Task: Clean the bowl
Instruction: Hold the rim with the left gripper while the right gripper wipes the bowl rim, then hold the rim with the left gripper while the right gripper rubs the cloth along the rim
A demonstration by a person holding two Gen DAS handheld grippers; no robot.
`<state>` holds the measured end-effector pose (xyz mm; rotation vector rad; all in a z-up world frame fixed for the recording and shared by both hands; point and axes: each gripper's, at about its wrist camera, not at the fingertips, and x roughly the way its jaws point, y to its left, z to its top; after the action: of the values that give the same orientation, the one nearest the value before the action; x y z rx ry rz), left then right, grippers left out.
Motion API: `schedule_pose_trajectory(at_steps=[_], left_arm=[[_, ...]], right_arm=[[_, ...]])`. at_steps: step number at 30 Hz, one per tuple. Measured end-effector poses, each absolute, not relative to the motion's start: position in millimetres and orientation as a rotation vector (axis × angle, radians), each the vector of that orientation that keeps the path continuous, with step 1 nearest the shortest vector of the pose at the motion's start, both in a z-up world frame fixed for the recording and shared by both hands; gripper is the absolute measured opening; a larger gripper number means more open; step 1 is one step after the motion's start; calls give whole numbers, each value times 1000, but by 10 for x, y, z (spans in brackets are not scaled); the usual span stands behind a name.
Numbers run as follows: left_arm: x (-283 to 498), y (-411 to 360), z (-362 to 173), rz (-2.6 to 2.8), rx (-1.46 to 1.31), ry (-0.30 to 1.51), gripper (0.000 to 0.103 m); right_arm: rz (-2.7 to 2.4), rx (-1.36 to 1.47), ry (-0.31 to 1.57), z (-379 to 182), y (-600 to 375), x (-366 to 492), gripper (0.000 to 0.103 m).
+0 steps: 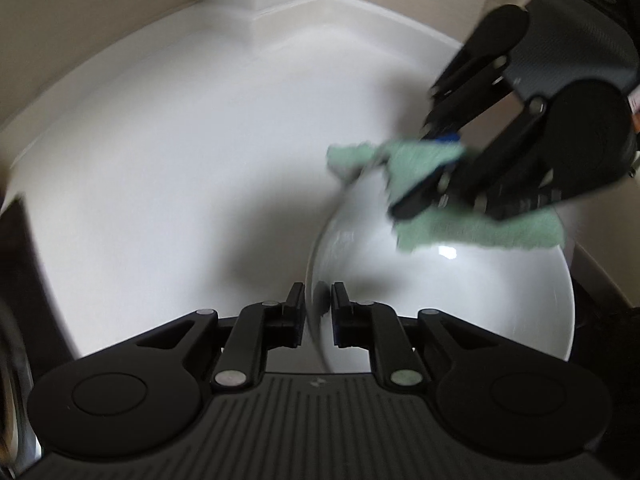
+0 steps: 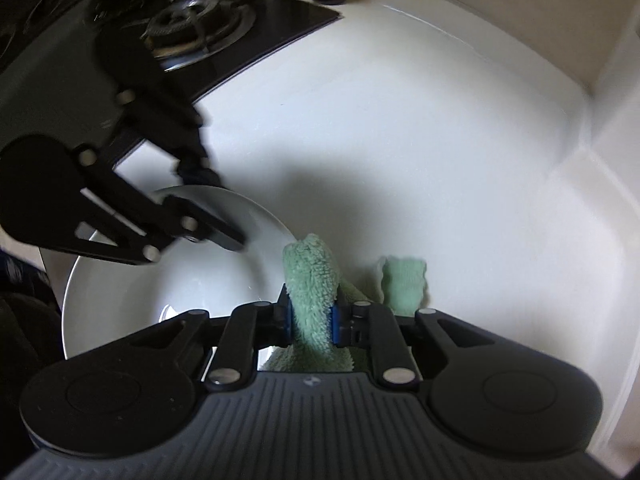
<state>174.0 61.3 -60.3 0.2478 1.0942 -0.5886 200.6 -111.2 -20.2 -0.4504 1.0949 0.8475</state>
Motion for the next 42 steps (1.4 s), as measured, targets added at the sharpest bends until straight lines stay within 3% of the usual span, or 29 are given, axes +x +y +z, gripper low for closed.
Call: schedule_pose_trajectory(at_steps=[5,10,14,25,28,34,39,42], left_arm=[[1776,767,-663,-660,195,1070,10],[2091,547,-633,-759,356,1059,8],[2217,451,-611,-793,365,1048,9],[1985,677,-688,-606,157,1054,11],[2119,644,-721,-656,185,1062,6],[2321,421,-686,-763,347,1039,5],[2438,383,-708,-679,326,1040,11],[2312,417,-710,-544,294,1053,18]], right_arm=[[836,-372,1125,-232,-1259,1918,10],[950,-509,1218,-228,-1203,1759,16],[855,-651,1140,-241,-978,1893,15],[823,-416,1094,-233,-1091,1951,11],[887,-499,1118,-203,-1054,1819,11],[960,-670,1190,-203,-922,1925,14],[846,-653,1065,-179,-713,2018,16],[835,-535,1055,-149,-810,2081,12]])
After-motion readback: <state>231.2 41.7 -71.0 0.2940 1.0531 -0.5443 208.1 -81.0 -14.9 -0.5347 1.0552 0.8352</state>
